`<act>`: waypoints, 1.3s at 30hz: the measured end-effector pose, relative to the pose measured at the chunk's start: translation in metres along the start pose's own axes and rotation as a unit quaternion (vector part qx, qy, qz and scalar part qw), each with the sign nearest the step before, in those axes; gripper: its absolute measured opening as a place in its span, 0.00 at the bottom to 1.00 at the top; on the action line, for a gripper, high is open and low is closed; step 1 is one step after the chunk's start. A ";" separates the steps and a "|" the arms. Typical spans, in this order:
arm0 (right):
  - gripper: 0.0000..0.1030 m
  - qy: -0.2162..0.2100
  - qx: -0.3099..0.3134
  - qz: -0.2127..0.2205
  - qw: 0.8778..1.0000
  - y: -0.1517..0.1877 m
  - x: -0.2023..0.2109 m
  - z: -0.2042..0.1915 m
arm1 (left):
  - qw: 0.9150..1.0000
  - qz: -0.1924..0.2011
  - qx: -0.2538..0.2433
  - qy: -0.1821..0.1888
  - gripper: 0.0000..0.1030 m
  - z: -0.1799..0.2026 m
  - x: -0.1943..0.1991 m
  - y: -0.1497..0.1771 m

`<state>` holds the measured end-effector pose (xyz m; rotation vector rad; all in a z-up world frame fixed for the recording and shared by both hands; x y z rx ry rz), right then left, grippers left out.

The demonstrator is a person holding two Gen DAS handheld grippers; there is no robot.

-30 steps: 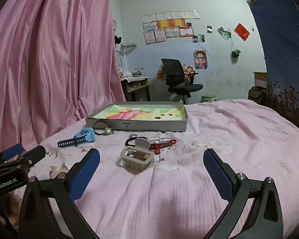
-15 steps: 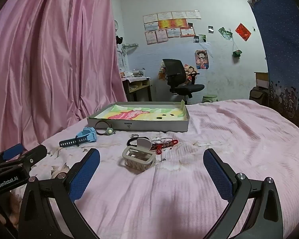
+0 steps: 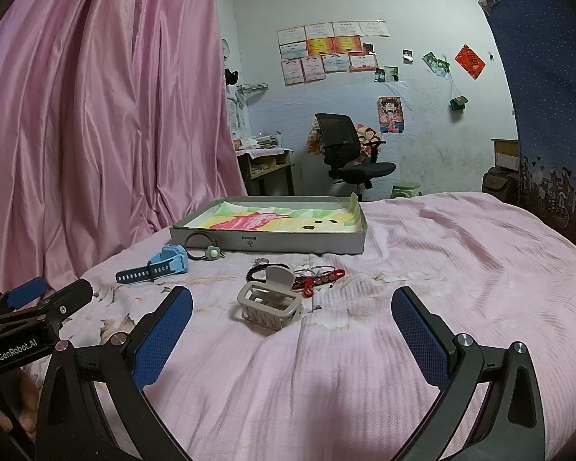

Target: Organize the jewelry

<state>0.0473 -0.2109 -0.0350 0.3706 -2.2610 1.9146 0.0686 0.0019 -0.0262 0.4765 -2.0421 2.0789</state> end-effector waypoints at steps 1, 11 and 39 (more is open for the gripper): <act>0.99 0.000 0.000 0.000 1.000 0.000 0.000 0.000 | 1.000 0.000 0.000 0.000 0.99 0.000 0.000 0.000; 0.99 0.000 0.000 0.000 1.000 0.000 0.001 -0.001 | 1.000 0.000 0.001 0.000 0.99 0.000 0.000 0.000; 0.99 -0.002 0.000 0.000 1.000 0.001 0.002 -0.007 | 1.000 -0.001 0.000 -0.001 0.99 0.000 -0.001 0.000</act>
Point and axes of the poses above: each gripper's, at about its wrist camera, not at the fingertips, and x roughly against the way its jaws point, z to its right, y to its underside, the point moved 7 cm from there along -x, roughly the way its jaws point, and after that the axes turned 5 degrees about -y, right-handed, at the moved point
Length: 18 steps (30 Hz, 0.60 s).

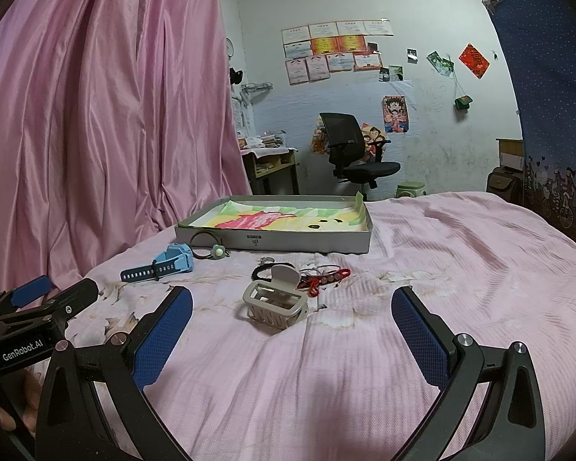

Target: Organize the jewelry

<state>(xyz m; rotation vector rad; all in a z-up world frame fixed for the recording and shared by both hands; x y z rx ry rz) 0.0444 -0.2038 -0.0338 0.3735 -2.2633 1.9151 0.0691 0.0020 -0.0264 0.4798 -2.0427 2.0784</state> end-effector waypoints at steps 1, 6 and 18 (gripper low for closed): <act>0.99 0.000 0.000 0.000 1.000 0.000 0.000 0.002 | 1.000 0.000 0.000 0.000 0.99 0.000 0.000 0.000; 0.99 -0.001 0.000 -0.001 1.000 0.000 0.000 0.000 | 1.000 0.000 -0.001 0.000 0.99 0.000 0.000 0.000; 0.99 -0.001 -0.001 -0.001 1.000 0.002 0.000 -0.009 | 1.000 -0.001 -0.001 0.000 0.99 0.000 0.002 0.000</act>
Point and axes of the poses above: each gripper's, at about its wrist camera, not at the fingertips, and x roughly against the way its jaws point, z to its right, y to its underside, the point moved 7 cm from there along -x, roughly the way its jaws point, and after that the axes turned 5 degrees about -y, right-handed, at the moved point
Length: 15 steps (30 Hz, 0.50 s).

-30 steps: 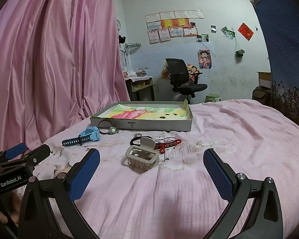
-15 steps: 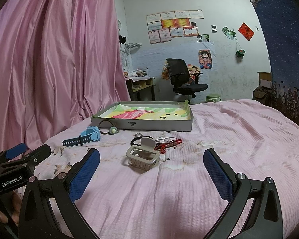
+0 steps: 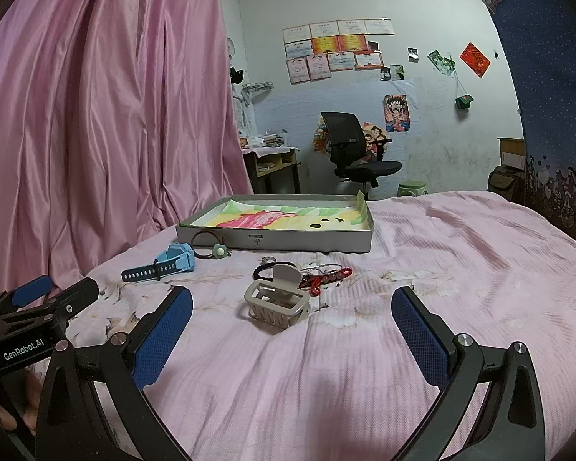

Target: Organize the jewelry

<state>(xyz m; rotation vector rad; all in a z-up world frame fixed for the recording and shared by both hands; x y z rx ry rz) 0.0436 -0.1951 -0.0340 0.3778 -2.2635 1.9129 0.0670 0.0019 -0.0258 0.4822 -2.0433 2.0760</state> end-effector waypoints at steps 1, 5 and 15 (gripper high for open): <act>0.99 0.000 0.000 0.000 1.000 0.000 0.000 0.002 | 1.000 0.001 0.000 0.000 0.99 0.000 0.000 0.000; 0.99 -0.001 0.000 0.000 1.000 0.000 0.000 0.003 | 1.000 0.001 -0.001 -0.001 0.99 0.000 0.000 0.000; 0.99 -0.002 -0.001 0.000 1.000 0.000 0.000 -0.009 | 1.000 -0.010 0.004 0.006 0.99 -0.014 -0.005 0.005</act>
Point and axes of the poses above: each gripper's, at about its wrist camera, not at the fingertips, and x roughly against the way its jaws point, z to its right, y to its underside, the point moved 7 cm from there along -x, roughly the way its jaws point, and after that the axes turned 5 degrees about -y, right-handed, at the moved point
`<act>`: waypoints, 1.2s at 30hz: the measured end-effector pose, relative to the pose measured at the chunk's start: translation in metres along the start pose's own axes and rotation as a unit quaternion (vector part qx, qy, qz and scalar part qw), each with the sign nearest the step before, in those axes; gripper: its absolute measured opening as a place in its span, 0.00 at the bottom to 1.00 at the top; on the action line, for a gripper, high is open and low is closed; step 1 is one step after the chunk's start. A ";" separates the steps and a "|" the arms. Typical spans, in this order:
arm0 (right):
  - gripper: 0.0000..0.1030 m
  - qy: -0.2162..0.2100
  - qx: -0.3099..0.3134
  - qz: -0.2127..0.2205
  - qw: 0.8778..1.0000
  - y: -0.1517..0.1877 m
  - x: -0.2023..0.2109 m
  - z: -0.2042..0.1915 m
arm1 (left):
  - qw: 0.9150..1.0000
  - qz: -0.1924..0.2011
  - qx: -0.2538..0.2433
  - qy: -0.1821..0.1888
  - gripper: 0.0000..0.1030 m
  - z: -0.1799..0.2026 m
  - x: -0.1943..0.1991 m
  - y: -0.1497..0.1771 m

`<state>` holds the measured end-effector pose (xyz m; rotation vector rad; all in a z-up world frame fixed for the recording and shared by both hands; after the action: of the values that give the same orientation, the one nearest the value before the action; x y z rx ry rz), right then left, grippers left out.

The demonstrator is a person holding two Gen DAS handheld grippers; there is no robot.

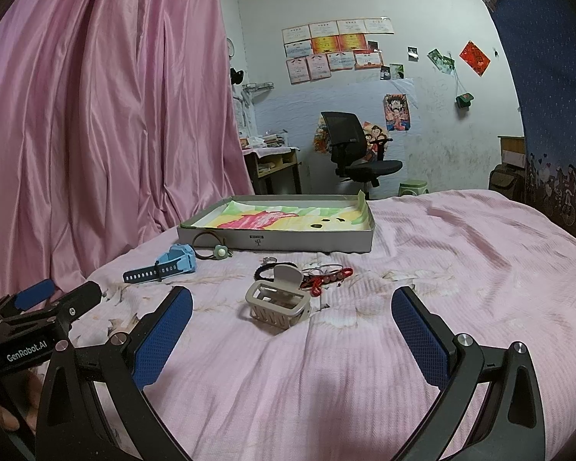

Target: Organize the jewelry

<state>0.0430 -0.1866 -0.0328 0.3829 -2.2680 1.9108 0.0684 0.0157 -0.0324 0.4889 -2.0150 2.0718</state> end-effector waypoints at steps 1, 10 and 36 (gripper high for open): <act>0.99 -0.001 0.000 0.000 1.000 0.000 0.000 0.002 | 1.000 0.001 -0.001 0.000 0.99 0.002 0.000 0.000; 0.99 -0.002 -0.016 -0.010 1.000 -0.003 -0.004 -0.004 | 0.999 -0.033 0.002 -0.016 0.99 -0.001 -0.015 -0.004; 0.99 -0.060 -0.010 -0.153 0.986 -0.010 -0.118 0.001 | 0.981 -0.178 -0.022 0.079 0.99 0.008 -0.153 -0.037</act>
<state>0.1585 -0.1780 -0.0560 0.8118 -2.1445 1.7485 0.2241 0.0215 -0.0553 0.6067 -1.7314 1.7878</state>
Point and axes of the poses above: each gripper's, at about its wrist camera, not at the fingertips, and x roughly against the way its jaws point, z to its right, y to its underside, the point moved 7 cm from there along -x, roughly the way its jaws point, and after that the axes turned 5 degrees about -y, right-handed, at the moved point
